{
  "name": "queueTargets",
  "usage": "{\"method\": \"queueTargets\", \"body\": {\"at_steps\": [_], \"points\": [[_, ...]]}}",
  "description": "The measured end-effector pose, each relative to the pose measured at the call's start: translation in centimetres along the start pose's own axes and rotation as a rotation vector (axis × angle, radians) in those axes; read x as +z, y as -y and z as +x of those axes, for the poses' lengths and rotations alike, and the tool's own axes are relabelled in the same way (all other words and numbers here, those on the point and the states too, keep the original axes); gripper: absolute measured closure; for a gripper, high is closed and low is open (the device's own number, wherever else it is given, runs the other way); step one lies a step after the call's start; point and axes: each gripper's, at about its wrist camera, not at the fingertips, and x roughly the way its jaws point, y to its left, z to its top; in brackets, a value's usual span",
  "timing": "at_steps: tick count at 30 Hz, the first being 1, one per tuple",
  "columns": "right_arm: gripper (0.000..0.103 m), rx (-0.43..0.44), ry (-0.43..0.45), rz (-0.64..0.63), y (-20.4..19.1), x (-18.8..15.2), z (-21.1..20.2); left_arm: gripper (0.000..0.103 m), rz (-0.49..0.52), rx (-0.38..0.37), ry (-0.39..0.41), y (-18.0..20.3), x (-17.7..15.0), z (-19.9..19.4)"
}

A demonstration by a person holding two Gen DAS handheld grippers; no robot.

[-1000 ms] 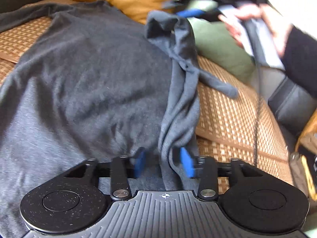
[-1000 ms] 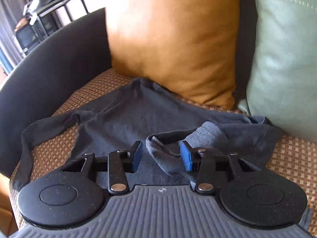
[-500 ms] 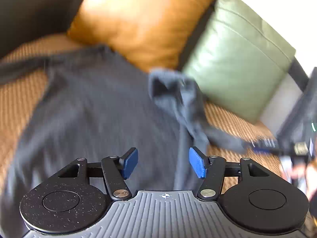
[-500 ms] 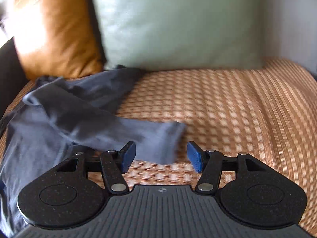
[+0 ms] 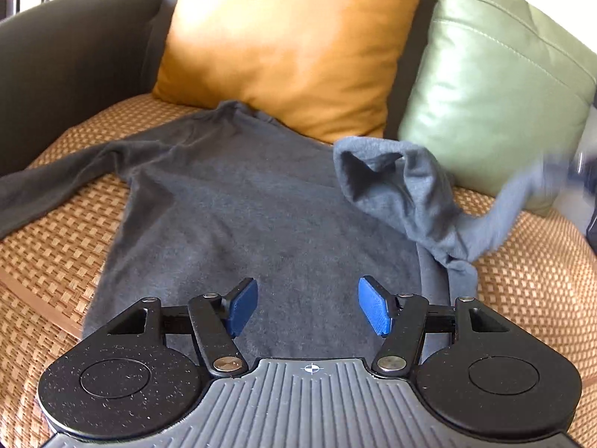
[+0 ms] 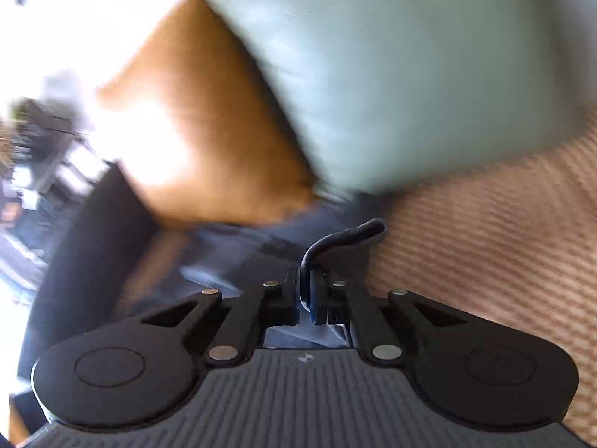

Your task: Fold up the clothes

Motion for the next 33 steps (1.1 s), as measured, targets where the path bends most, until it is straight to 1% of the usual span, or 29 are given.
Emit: {"method": "queueTargets", "body": {"at_steps": [3, 6, 9, 11, 16, 17, 18, 20, 24, 26, 27, 28, 29, 30, 31, 32, 33], "points": [[0.098, 0.124, 0.017, -0.051, -6.4, 2.1, 0.4, 0.028, 0.01, 0.015, 0.01, -0.2, 0.4, 0.5], [0.098, 0.201, 0.033, -0.118, -11.8, 3.9, 1.3, 0.026, 0.019, 0.03, 0.023, -0.4, 0.8, 1.0], [0.098, 0.248, 0.039, -0.162, -15.3, 5.1, 2.2, 0.023, 0.031, 0.058, 0.069, -0.2, 2.0, 1.5], [0.098, 0.273, 0.039, -0.181, -16.9, 5.6, 2.6, 0.022, 0.038, 0.076, 0.1, 0.0, 2.7, 1.9], [0.098, 0.309, 0.021, -0.192, -18.4, 6.5, 4.2, 0.021, 0.058, 0.122, 0.177, 0.5, 4.6, 2.7], [0.098, 0.314, 0.016, -0.194, -18.4, 6.5, 4.4, 0.02, 0.061, 0.131, 0.193, 0.6, 5.0, 2.9], [0.098, 0.315, 0.01, -0.197, -18.4, 6.3, 4.5, 0.018, 0.065, 0.14, 0.208, 0.6, 5.3, 3.1], [0.098, 0.318, -0.002, -0.203, -18.3, 6.0, 4.7, 0.017, 0.07, 0.155, 0.235, 0.8, 6.1, 3.4], [0.098, 0.324, -0.026, -0.215, -18.0, 5.3, 5.2, 0.015, 0.049, 0.122, 0.269, 0.8, 7.1, 3.5], [0.098, 0.327, -0.038, -0.22, -17.9, 5.0, 5.4, 0.015, 0.044, 0.116, 0.267, 0.9, 7.8, 3.9], [0.098, 0.329, -0.044, -0.223, -17.9, 4.8, 5.6, 0.016, 0.041, 0.1, 0.263, 0.8, 8.1, 4.0], [0.098, 0.331, -0.05, -0.226, -17.8, 4.7, 5.7, 0.022, 0.039, 0.064, 0.262, 0.7, 8.3, 4.1], [0.098, 0.322, -0.057, -0.229, -17.4, 4.3, 5.6, 0.037, 0.037, 0.026, 0.256, 0.5, 8.5, 4.2], [0.098, 0.302, -0.065, -0.231, -16.7, 3.6, 5.2, 0.081, 0.032, -0.022, 0.233, 0.2, 8.9, 4.4], [0.098, 0.283, -0.074, -0.234, -16.0, 2.9, 4.9, 0.099, 0.022, -0.061, 0.209, -0.1, 9.2, 4.5], [0.098, 0.264, -0.082, -0.236, -15.2, 2.3, 4.5, 0.1, -0.003, -0.067, 0.187, -0.5, 9.5, 4.6], [0.095, 0.245, -0.091, -0.239, -14.5, 1.6, 4.2, 0.1, -0.021, -0.057, 0.187, -0.9, 9.7, 4.5]]}}
